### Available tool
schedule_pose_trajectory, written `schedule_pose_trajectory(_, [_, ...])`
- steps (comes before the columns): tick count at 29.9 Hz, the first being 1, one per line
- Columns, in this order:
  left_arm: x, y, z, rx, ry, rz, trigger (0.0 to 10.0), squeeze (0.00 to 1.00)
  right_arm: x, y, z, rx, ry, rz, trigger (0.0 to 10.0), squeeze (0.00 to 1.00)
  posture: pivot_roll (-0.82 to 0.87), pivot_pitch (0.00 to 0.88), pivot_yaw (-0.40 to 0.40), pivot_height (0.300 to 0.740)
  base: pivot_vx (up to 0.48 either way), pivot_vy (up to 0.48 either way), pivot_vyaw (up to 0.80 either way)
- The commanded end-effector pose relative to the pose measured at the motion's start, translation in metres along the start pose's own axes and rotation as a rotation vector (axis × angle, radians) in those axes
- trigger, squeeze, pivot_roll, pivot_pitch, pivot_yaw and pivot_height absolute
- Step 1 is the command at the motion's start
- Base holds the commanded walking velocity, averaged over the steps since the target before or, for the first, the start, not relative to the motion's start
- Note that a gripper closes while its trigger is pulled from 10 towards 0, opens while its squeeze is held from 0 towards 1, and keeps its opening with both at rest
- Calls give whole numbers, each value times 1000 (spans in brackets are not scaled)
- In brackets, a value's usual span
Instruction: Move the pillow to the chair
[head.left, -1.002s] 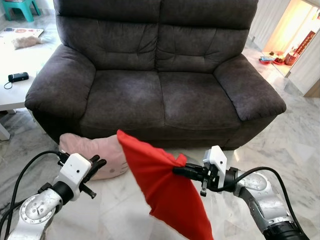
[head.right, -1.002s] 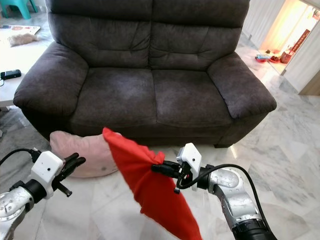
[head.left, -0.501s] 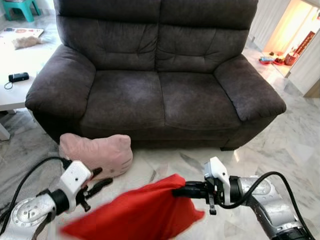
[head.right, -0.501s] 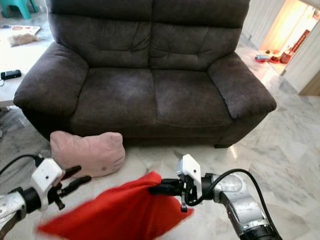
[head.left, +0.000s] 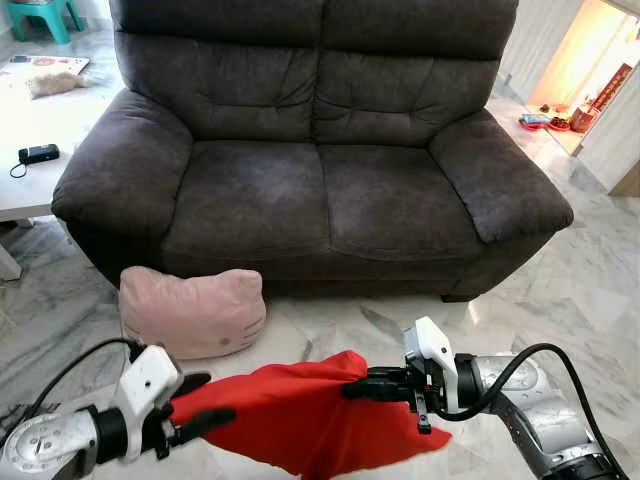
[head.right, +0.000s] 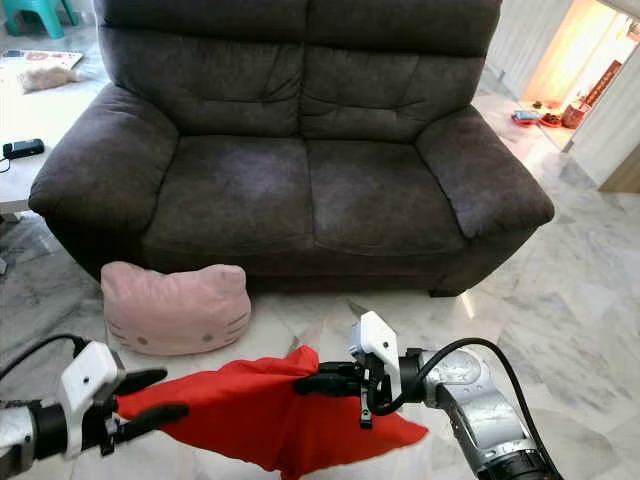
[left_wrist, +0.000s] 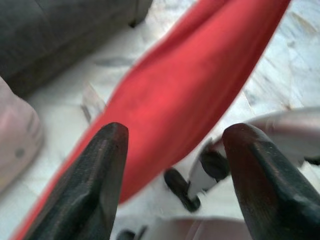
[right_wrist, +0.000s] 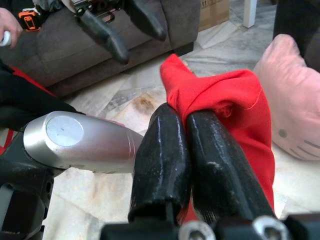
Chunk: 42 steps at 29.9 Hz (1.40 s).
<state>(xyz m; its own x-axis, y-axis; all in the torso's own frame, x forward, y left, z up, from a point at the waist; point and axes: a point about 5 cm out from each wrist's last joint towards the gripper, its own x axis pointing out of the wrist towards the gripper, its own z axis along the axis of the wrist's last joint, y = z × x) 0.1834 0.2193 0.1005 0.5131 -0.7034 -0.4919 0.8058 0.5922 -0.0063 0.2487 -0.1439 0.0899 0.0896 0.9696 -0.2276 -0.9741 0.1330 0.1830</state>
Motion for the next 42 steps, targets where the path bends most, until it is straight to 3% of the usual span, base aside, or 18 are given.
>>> schedule_pose_trajectory(1, [-1, -5, -8, 27, 69, -36, 10000, 1000, 1, 2, 19, -73, -68, 47, 10000, 0, 165, 78, -135, 740, 0, 0, 0])
schedule_pose_trajectory(6, [-2, -1, -8, 60, 84, -14, 10000, 1000, 1, 3, 19, -71, -68, 52, 10000, 0, 167, 79, -136, 740, 0, 0, 0])
schedule_pose_trajectory(8, [-2, 10, -12, 173, 141, 70, 10000, 969, 1, 3, 19, -70, -67, 58, 10000, 0, 166, 78, -136, 740, 0, 0, 0])
schedule_pose_trajectory(9, [-2, 10, -12, 173, 141, 70, 10000, 969, 1, 3, 19, -70, -67, 58, 10000, 0, 166, 78, -136, 740, 0, 0, 0])
schedule_pose_trajectory(10, [-1, 17, -12, 225, 154, 123, 10000, 0, 2, 4, 19, -69, -66, 62, 10000, 0, 164, 78, -136, 740, 0, 0, 0])
schedule_pose_trajectory(13, [-2, 26, -6, 278, 132, 185, 10000, 0, 1, 6, 19, -64, -67, 82, 10000, 0, 164, 79, -136, 740, 0, 0, 0])
schedule_pose_trajectory(16, [-4, 25, -7, 289, 147, 159, 10000, 0, 1, 8, 18, -58, -63, 100, 10000, 0, 162, 79, -136, 740, 0, 0, 0])
schedule_pose_trajectory(26, [-3, 5, -9, 204, 99, 16, 10000, 0, 2, 9, 16, -51, -57, 111, 10000, 0, 167, 75, -138, 740, 0, 0, 0])
schedule_pose_trajectory(30, [-5, -5, -16, 195, 162, -69, 10000, 0, 2, 9, 16, -51, -56, 116, 10000, 0, 168, 71, -138, 740, 0, 0, 0])
schedule_pose_trajectory(37, [-4, -12, -13, 184, 160, -115, 10000, 0, 3, 9, 15, -49, -56, 117, 10000, 0, 170, 69, -137, 740, 0, 0, 0])
schedule_pose_trajectory(42, [-4, -13, -26, 199, 223, -127, 10000, 0, 4, 9, 15, -46, -59, 121, 10000, 0, 167, 69, -135, 740, 0, 0, 0])
